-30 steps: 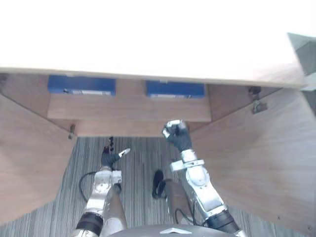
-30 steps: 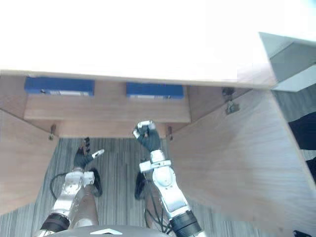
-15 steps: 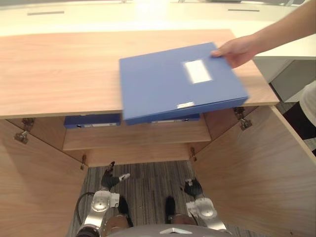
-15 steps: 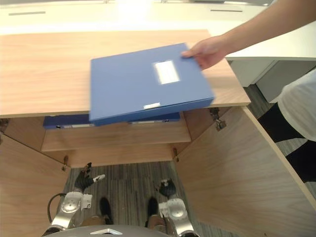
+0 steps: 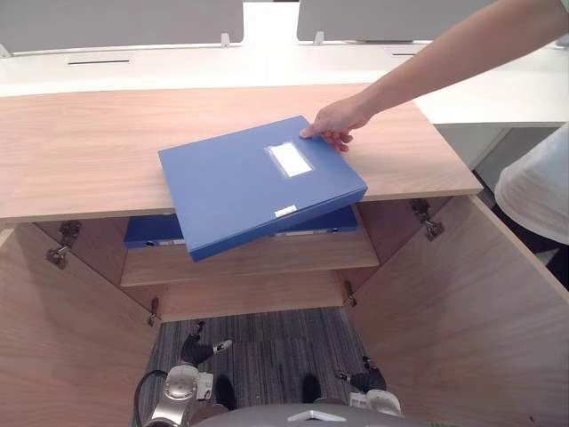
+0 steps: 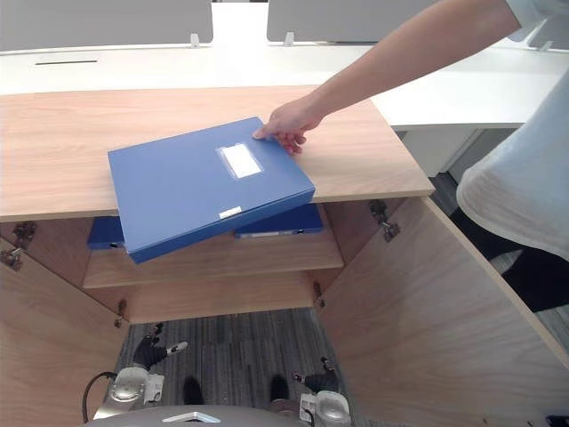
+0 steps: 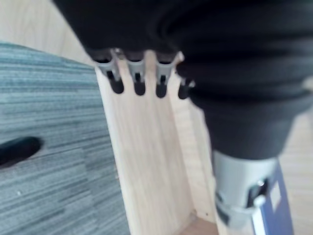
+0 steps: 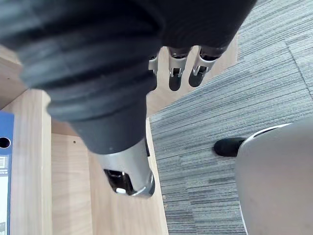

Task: Walk over to the cabinet, pick up the folder, carry it to the office cabinet, place the folder inside the office cabinet, then close the office cabinet door

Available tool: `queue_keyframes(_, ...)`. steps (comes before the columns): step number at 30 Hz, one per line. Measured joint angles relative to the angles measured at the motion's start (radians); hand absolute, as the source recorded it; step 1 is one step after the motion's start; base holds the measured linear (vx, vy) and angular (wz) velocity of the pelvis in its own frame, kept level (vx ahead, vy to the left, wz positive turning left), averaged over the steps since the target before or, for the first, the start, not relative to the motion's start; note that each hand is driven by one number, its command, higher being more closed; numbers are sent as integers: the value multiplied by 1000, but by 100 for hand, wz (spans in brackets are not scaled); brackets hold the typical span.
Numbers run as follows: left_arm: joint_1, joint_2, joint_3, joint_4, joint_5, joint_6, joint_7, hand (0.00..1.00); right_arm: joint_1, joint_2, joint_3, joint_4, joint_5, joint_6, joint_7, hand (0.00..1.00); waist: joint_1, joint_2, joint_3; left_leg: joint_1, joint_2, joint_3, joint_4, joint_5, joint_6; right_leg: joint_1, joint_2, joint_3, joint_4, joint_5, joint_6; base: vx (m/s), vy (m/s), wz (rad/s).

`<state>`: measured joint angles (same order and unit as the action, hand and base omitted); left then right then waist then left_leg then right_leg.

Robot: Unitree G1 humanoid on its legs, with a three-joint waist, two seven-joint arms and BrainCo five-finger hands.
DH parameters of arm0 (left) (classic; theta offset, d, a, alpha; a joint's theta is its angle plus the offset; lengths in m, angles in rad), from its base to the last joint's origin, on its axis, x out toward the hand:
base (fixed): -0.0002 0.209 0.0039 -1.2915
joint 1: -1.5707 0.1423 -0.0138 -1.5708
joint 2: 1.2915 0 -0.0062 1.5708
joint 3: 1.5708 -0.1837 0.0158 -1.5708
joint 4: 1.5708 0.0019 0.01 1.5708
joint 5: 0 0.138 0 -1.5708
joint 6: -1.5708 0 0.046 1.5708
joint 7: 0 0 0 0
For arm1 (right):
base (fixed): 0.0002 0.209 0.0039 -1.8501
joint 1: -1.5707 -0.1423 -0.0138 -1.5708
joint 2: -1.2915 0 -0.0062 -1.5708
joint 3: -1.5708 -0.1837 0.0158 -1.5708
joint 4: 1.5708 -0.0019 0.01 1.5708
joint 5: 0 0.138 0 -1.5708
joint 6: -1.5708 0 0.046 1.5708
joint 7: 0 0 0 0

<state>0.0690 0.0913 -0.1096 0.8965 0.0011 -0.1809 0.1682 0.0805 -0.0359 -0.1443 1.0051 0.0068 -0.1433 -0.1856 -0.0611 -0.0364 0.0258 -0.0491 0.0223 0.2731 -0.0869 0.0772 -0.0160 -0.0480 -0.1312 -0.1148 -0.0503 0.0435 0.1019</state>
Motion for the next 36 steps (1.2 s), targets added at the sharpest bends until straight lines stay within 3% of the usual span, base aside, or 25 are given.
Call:
queue_keyframes(14, 2, -12, 10, 11, 4, 2, 3, 0, -13, 16, -55, 33, 5, 17, -5, 0, 0, 5, -8, 53, -9, 2, 0, -29, 8, 64, -3, 0, -21, -11, 1, 56, -4, -1)
queue_keyframes(18, 4, -10, 10, -44, 6, 1, 3, 0, -13, 16, -55, 33, 4, 17, -9, 0, 1, 6, -8, 57, -9, 1, 0, -31, 8, 69, -3, -2, -22, -14, -4, 0, 0, 0)
queue_keyframes(30, 5, 9, -51, -212, 161, -4, -4, 0, -14, 12, -15, 31, -13, 17, -6, 0, -1, 10, -7, 96, -9, 1, 0, -36, 6, 107, -3, -2, -21, -22, -11, -8, -5, 0)
queue_keyframes(36, 38, 29, -10, -410, 178, -17, 23, 0, -15, 8, 9, 31, -15, 16, -7, 0, 1, 9, -7, 104, -9, -3, 0, -36, 6, 117, -4, -5, -20, -24, -10, -23, -13, 1)
